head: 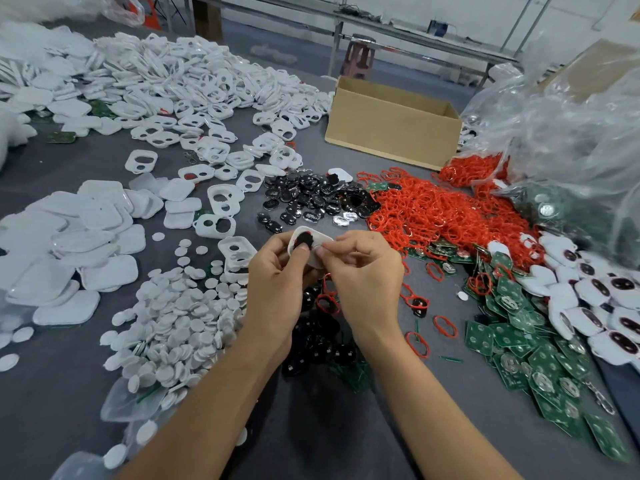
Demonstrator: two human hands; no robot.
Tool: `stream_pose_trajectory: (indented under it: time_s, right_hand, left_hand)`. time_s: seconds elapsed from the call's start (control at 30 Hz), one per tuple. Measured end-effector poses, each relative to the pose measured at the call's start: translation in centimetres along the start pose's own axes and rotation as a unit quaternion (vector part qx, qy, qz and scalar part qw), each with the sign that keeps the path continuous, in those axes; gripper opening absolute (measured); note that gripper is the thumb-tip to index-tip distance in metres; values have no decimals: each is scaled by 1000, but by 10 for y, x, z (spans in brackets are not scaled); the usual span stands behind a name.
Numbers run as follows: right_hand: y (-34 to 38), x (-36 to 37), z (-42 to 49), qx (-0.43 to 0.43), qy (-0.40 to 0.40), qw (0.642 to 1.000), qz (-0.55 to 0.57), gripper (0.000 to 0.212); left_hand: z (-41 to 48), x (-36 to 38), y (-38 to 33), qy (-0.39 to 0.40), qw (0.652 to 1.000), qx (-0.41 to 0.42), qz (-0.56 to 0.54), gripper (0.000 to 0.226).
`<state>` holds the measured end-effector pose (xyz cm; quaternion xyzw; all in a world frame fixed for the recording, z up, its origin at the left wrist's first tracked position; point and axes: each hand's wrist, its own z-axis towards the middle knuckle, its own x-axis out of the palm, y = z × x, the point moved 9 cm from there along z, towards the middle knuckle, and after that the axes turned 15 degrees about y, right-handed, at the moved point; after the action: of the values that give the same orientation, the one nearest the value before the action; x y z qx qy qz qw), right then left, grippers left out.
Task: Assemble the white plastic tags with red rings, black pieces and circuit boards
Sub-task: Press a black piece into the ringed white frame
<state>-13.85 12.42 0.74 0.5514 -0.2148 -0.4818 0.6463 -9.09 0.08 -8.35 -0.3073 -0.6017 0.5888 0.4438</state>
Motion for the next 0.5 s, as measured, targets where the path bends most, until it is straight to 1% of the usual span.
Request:
stream_pose_trajectory:
  time_s: [0.1, 0.23, 0.33, 0.4, 0.5]
  right_hand:
    - [-7, 0, -1, 15, -7, 1000, 24, 28]
    - [-15, 4, -2, 41, -2, 998, 39, 24]
    - [-14, 7, -1, 46, 18, 998, 32, 25]
    - [-12, 11, 0, 43, 33, 998, 22, 30]
    - [-10, 17, 2, 38, 61, 997, -23, 30]
  left_hand:
    - [-3, 3, -3, 4, 1000, -4, 0, 20]
    - [-4, 4, -5, 4, 1000, -11, 1, 20]
    - [-5, 3, -7, 0, 1000, -14, 10, 19]
    - [-5, 2, -8, -2, 1000, -15, 27, 19]
    - [-5, 1, -11, -8, 999, -13, 35, 19]
